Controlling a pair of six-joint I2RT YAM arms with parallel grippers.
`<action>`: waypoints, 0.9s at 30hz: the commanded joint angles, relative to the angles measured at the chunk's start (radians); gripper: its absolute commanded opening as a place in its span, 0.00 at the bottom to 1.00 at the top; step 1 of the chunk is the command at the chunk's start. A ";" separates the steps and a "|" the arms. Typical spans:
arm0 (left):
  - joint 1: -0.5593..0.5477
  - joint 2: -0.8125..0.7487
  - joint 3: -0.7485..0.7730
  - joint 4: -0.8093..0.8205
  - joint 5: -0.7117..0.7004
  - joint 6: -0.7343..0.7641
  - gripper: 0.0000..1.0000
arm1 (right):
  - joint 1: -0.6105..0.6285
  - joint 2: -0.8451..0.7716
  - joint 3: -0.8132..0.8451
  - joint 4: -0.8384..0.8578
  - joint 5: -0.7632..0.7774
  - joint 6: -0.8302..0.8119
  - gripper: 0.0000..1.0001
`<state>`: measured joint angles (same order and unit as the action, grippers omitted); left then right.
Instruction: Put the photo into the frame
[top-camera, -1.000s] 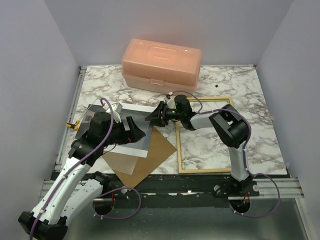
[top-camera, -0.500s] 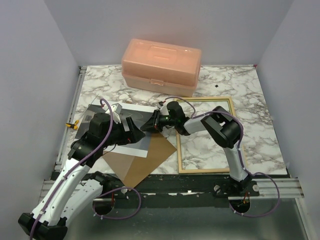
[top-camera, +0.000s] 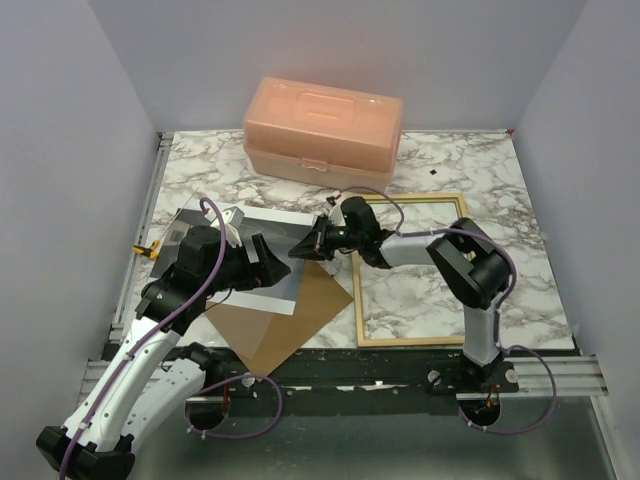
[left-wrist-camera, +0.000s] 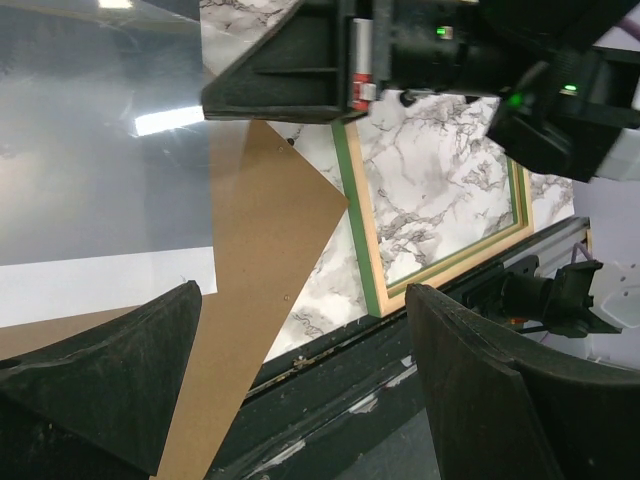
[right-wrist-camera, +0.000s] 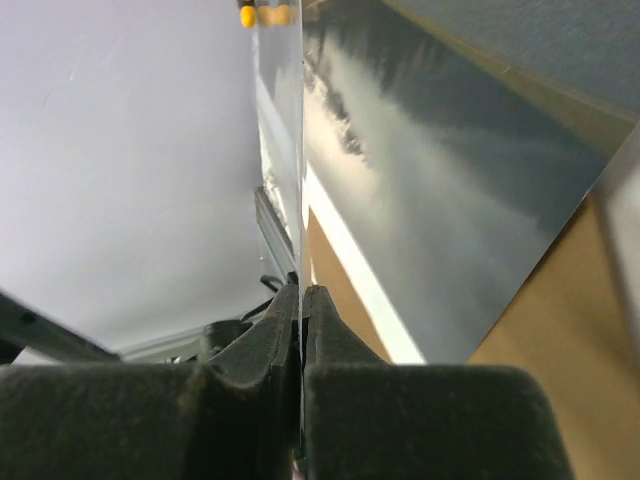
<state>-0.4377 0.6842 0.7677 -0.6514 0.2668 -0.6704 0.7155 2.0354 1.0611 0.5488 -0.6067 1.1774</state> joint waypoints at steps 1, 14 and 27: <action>0.007 -0.005 -0.007 0.016 0.021 0.008 0.85 | -0.027 -0.174 -0.088 -0.114 0.066 -0.047 0.00; 0.007 0.027 -0.014 0.046 0.039 0.012 0.85 | -0.166 -0.587 -0.305 -0.513 0.232 -0.149 0.00; 0.007 0.067 -0.034 0.094 0.069 0.008 0.85 | -0.314 -0.866 -0.371 -0.991 0.434 -0.240 0.01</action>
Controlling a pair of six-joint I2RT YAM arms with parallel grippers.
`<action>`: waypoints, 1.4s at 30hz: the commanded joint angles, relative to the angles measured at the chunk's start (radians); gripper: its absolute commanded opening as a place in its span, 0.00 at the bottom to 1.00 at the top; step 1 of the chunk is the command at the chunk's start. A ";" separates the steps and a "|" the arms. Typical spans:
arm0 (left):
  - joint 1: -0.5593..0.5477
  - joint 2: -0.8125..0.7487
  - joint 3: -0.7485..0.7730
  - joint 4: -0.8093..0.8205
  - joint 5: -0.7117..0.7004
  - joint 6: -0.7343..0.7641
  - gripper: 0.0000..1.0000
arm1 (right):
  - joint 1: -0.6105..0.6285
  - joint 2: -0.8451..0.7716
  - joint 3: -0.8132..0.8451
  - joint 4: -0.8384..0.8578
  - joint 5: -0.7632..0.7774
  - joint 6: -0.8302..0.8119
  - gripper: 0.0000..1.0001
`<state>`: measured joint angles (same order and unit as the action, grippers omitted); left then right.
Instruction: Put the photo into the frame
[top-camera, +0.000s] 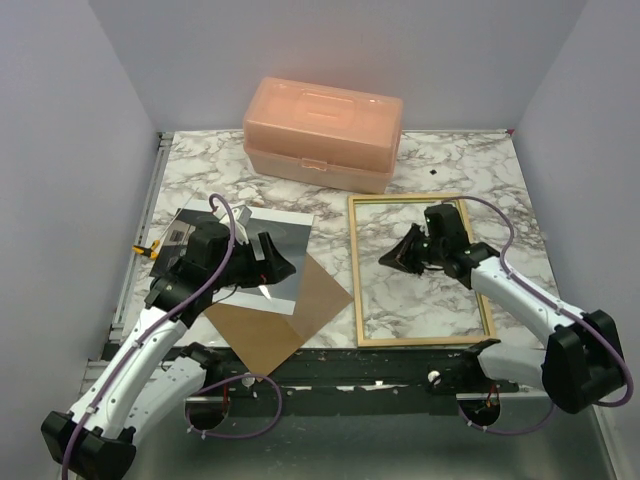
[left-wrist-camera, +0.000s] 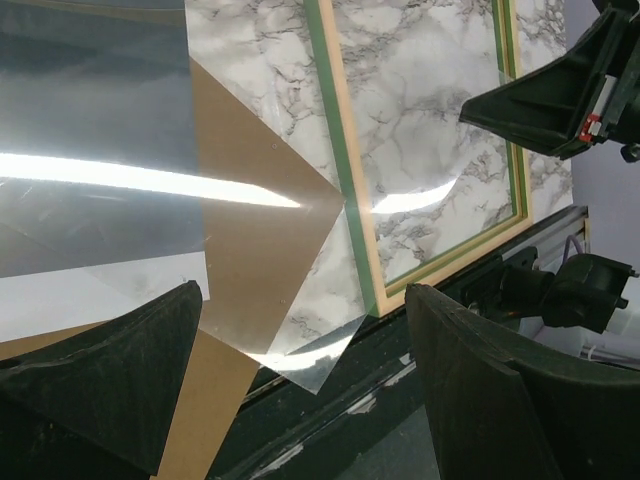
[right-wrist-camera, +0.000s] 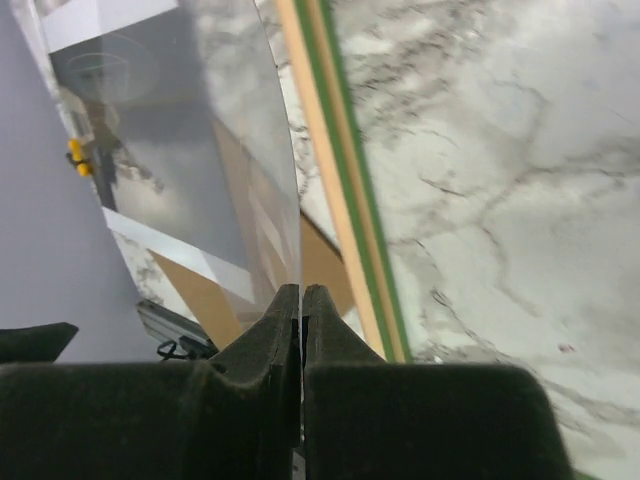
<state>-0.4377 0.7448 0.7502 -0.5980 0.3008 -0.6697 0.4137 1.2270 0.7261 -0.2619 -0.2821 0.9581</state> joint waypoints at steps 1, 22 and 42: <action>0.007 0.010 -0.017 0.043 0.037 0.008 0.85 | -0.012 -0.069 -0.043 -0.193 0.118 -0.020 0.04; 0.007 0.126 -0.087 -0.071 -0.082 -0.068 0.84 | -0.018 0.158 0.210 -0.170 0.139 -0.359 0.87; 0.007 0.234 -0.316 0.168 -0.001 -0.221 0.84 | -0.051 0.678 0.474 -0.022 -0.202 -0.467 0.80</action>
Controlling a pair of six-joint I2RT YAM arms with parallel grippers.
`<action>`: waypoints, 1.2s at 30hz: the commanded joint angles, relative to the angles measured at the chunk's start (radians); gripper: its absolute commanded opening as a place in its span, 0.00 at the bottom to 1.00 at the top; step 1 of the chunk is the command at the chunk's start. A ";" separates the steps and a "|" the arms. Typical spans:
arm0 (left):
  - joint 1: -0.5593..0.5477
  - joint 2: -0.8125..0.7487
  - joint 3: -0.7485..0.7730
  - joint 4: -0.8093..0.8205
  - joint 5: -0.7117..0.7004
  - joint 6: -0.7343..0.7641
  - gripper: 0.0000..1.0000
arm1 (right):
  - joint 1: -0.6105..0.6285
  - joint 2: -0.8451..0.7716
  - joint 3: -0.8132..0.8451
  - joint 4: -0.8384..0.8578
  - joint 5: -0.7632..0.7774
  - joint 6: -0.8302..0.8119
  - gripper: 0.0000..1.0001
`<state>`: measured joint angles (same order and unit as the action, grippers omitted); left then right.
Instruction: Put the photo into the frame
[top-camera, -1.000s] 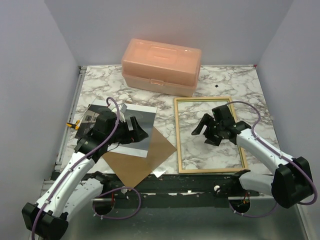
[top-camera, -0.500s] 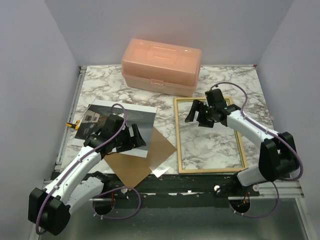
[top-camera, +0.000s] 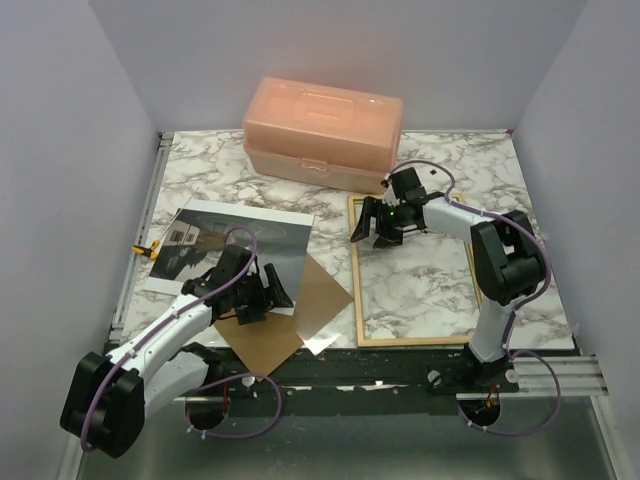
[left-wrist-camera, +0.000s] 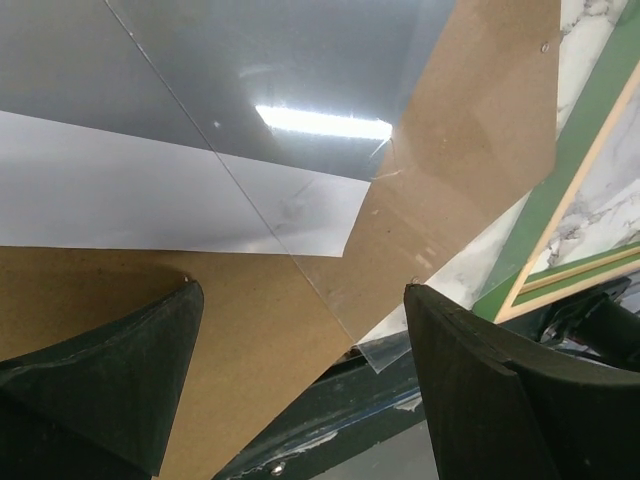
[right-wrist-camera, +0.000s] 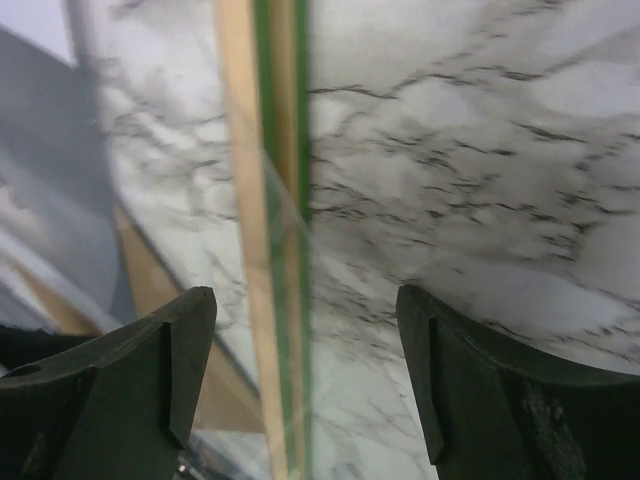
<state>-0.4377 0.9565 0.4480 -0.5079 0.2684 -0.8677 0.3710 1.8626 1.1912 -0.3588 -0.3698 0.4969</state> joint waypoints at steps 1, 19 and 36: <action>0.007 0.027 -0.014 0.079 0.032 -0.021 0.84 | -0.008 0.045 0.001 0.094 -0.136 -0.004 0.79; 0.007 0.106 -0.062 0.161 0.033 -0.007 0.83 | -0.008 -0.170 -0.356 0.349 -0.391 0.142 0.18; 0.006 0.116 -0.042 0.184 0.063 -0.007 0.82 | -0.006 -0.759 -0.686 0.134 -0.216 0.264 0.04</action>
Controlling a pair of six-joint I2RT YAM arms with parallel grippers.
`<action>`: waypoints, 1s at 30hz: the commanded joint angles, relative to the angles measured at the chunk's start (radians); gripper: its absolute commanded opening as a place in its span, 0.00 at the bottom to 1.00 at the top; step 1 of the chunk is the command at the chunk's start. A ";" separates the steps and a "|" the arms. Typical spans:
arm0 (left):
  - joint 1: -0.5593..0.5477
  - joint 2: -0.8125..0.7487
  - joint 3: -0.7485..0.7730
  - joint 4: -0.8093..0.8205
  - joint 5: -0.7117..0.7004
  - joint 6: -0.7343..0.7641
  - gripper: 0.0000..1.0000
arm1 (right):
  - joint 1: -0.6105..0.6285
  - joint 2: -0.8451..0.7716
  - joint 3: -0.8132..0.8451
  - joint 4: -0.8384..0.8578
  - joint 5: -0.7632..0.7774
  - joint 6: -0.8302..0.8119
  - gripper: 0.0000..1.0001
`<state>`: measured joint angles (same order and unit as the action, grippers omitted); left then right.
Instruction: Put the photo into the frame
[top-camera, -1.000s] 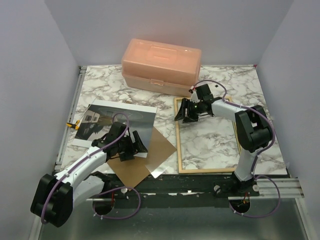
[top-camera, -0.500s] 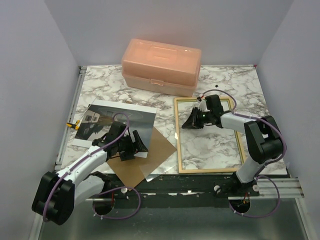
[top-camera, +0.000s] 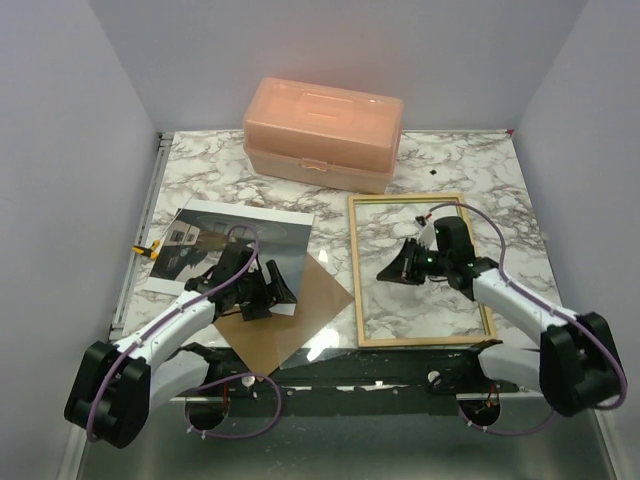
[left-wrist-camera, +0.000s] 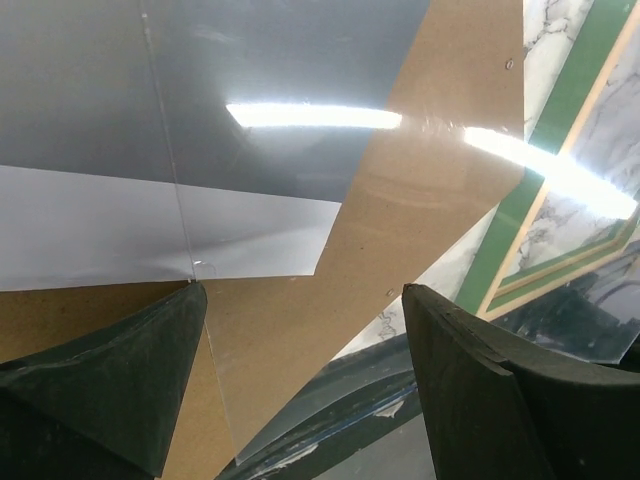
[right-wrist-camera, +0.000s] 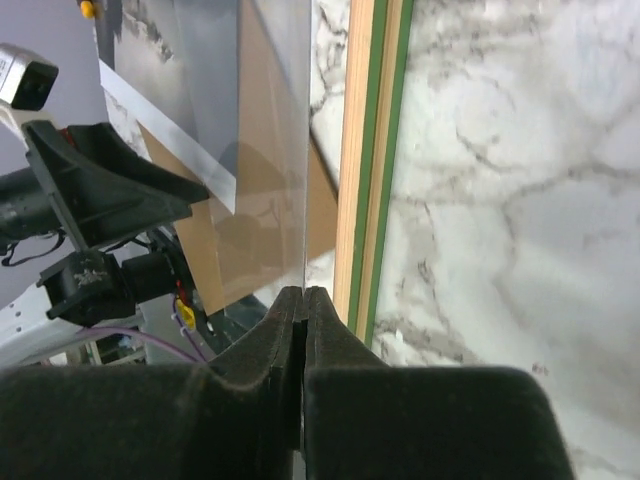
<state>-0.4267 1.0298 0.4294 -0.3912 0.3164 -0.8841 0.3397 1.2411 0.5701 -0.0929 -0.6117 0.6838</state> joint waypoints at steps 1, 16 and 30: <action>-0.005 0.046 -0.020 0.069 0.015 0.010 0.82 | 0.024 -0.186 -0.087 -0.149 0.045 0.094 0.06; -0.006 0.047 0.002 0.032 -0.005 0.037 0.82 | 0.018 -0.091 0.075 -0.328 0.318 0.016 0.82; -0.006 0.048 -0.001 0.029 -0.010 0.045 0.82 | -0.232 0.279 0.236 -0.278 -0.016 -0.224 0.77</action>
<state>-0.4278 1.0718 0.4412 -0.3271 0.3515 -0.8677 0.1467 1.4570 0.7918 -0.3794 -0.4713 0.5610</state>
